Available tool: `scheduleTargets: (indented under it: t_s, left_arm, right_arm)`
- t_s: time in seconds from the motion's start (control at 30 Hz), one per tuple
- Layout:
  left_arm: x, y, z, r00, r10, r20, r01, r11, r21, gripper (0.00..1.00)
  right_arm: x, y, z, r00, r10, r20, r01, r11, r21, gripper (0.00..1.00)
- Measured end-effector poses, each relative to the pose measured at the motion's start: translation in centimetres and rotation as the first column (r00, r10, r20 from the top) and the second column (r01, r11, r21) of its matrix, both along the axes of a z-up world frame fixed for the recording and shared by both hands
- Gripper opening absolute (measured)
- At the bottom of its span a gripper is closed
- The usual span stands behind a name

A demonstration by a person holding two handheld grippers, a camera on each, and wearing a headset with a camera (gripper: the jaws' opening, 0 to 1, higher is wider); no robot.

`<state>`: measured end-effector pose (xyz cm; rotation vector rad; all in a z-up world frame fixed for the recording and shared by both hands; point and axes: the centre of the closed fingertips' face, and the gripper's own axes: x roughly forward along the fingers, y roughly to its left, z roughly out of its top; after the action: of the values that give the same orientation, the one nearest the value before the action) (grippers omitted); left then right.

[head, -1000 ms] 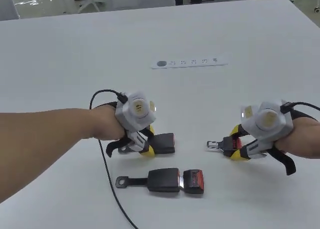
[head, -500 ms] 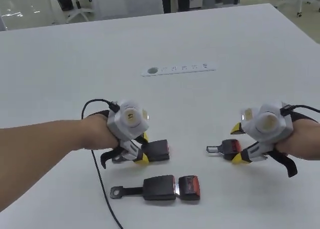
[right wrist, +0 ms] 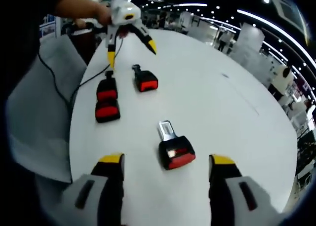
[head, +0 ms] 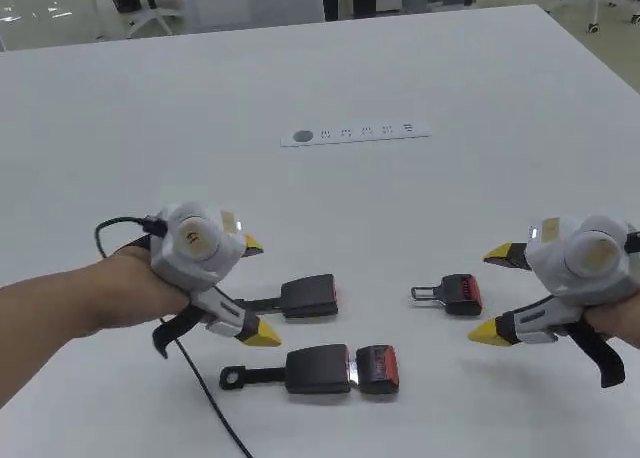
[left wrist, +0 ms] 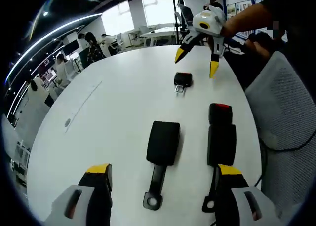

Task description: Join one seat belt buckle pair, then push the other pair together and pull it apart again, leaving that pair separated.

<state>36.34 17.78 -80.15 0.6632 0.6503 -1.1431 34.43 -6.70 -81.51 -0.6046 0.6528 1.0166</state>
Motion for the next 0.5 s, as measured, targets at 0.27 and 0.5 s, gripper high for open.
scheduleTargets:
  t_s: [0.27,0.5]
  left_arm:
    - [-5.4,5.2,2.4,0.988,0.157,-0.018,-0.157,0.987,-0.036,1.00]
    - [-9.1,7.8,4.1,0.967,0.253,-0.020,-0.254,0.963,-0.087,1.00]
  right_arm:
    - [-3.1,-0.2,1.7,1.000,-0.009,0.011,0.009,0.999,0.034,0.85]
    - [-5.3,-1.4,3.4,0.996,-0.083,-0.017,0.085,0.992,0.098,1.00]
